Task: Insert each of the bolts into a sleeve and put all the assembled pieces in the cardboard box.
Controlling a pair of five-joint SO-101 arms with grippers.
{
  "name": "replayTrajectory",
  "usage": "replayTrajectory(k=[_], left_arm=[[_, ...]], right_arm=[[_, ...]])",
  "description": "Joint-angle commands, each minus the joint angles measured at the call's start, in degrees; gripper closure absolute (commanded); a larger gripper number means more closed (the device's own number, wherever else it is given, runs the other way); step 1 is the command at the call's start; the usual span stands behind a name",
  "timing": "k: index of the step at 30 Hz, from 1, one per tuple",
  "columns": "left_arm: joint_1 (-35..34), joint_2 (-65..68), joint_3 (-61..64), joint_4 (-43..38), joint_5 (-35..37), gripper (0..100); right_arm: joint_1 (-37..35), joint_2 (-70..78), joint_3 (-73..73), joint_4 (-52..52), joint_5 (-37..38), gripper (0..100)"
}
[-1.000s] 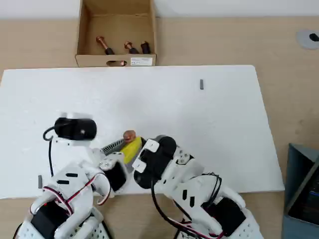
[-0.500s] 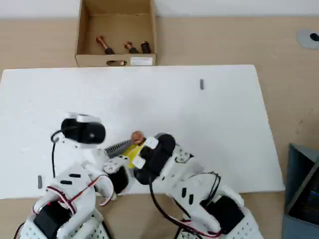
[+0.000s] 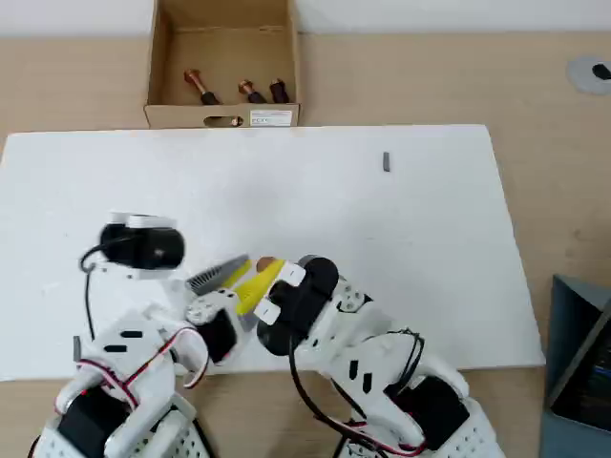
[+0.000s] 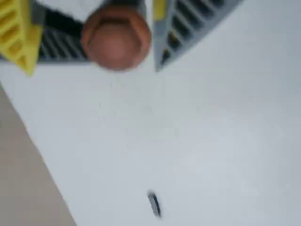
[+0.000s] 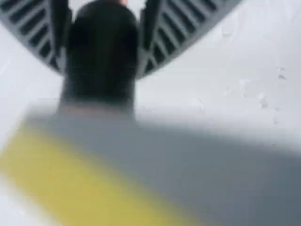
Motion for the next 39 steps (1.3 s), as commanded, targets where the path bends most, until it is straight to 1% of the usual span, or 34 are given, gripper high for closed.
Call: replayTrajectory(k=[1, 3, 4, 6, 8, 10, 12, 17, 22, 25, 29, 34, 39], left_arm=[[-3.78, 0.04, -3.96, 0.35, -1.32, 82], [-5.71, -0.22, -5.01, 1.41, -2.46, 82], [-6.86, -0.31, -5.36, 1.76, -2.81, 84], [-9.49, -0.31, -6.24, 2.73, -4.04, 91], [-12.92, -0.31, -6.68, 2.81, -5.89, 100], [-17.23, -0.31, -6.51, 2.81, -8.62, 99], [-22.42, -0.31, -5.45, 2.81, -11.69, 100], [-34.29, -0.31, 2.20, 2.73, -19.43, 100], [-42.46, -0.31, 10.46, 2.73, -26.81, 100], [-45.19, -0.31, 13.80, 2.64, -30.95, 100], [-46.15, -0.31, 16.53, 2.73, -31.91, 100], [-45.71, -0.31, 20.13, 2.73, -31.56, 100], [-45.71, -0.31, 23.38, 2.73, -31.56, 100]], right_arm=[[-0.48, -3.91, -1.98, -1.32, 0.53, 98.9], [-0.48, -3.91, -1.98, -1.32, 0.53, 98.9], [-0.48, -3.91, -1.98, -1.32, 0.53, 98.9], [-0.22, -3.91, -1.98, -1.23, 0.18, 98.9], [0.48, -3.91, -1.98, -1.05, 0.00, 98.9], [2.33, -3.91, -1.98, -1.32, -1.41, 98.9], [4.70, -3.91, -2.07, -1.32, -3.25, 98.9], [12.00, -3.82, -2.07, -1.05, -5.36, 98.9], [18.77, -3.38, -2.24, -1.05, -8.44, 98.9], [22.11, -3.30, -2.77, -1.05, -11.08, 98.9], [23.08, 0.04, -6.55, -0.97, -13.01, 98.9], [22.99, 15.08, -17.80, -1.49, -16.26, 98.9], [22.99, 33.45, -32.31, -4.31, -15.91, 98.9]])
